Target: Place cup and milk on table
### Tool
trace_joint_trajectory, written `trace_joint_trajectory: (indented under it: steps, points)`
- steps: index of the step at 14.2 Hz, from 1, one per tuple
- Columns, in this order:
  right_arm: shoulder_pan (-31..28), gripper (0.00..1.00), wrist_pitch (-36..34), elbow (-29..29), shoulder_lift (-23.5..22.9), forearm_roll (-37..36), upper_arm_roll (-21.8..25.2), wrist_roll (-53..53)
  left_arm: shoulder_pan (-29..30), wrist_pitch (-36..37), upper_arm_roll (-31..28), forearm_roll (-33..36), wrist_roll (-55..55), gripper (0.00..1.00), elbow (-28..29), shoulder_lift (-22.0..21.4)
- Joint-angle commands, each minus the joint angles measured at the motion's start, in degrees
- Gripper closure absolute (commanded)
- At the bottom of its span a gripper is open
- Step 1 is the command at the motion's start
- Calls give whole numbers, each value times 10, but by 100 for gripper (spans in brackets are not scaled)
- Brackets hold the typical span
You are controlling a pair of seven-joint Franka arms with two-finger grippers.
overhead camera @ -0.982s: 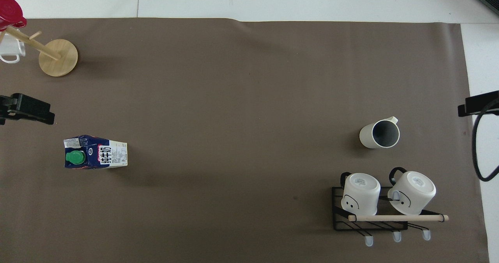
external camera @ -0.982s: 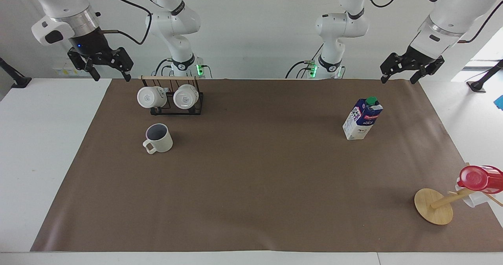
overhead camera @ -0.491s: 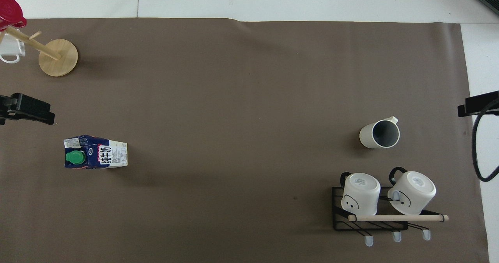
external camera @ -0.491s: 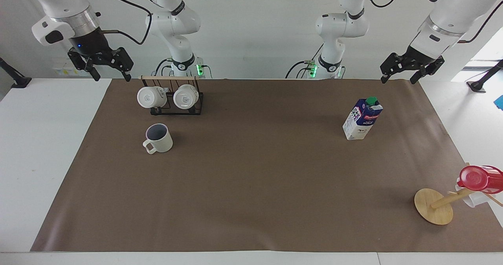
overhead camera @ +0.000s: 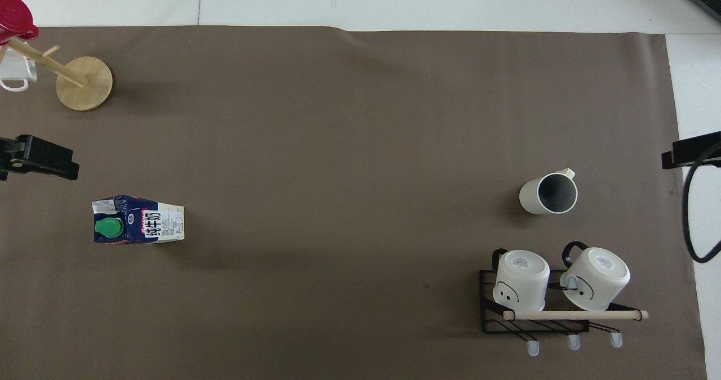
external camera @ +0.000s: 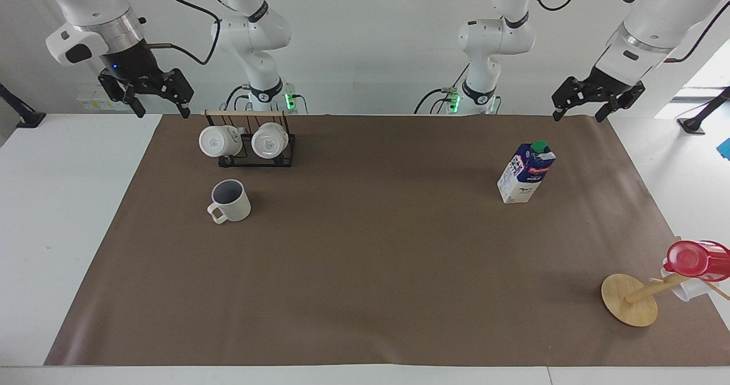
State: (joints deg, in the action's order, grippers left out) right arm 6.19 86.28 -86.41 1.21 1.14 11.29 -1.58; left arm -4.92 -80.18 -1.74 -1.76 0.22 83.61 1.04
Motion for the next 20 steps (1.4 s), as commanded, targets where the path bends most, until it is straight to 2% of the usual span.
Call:
trace_joint_trajectory:
  steps: [1,20]
  points:
    - [-2,0,2,-17,15,-4,-3,10,0,5,0,5,5,0,4,-8]
    - [-2,0,-14,-30,25,-4,-2,8,0,5,-2,5,5,0,4,-8]
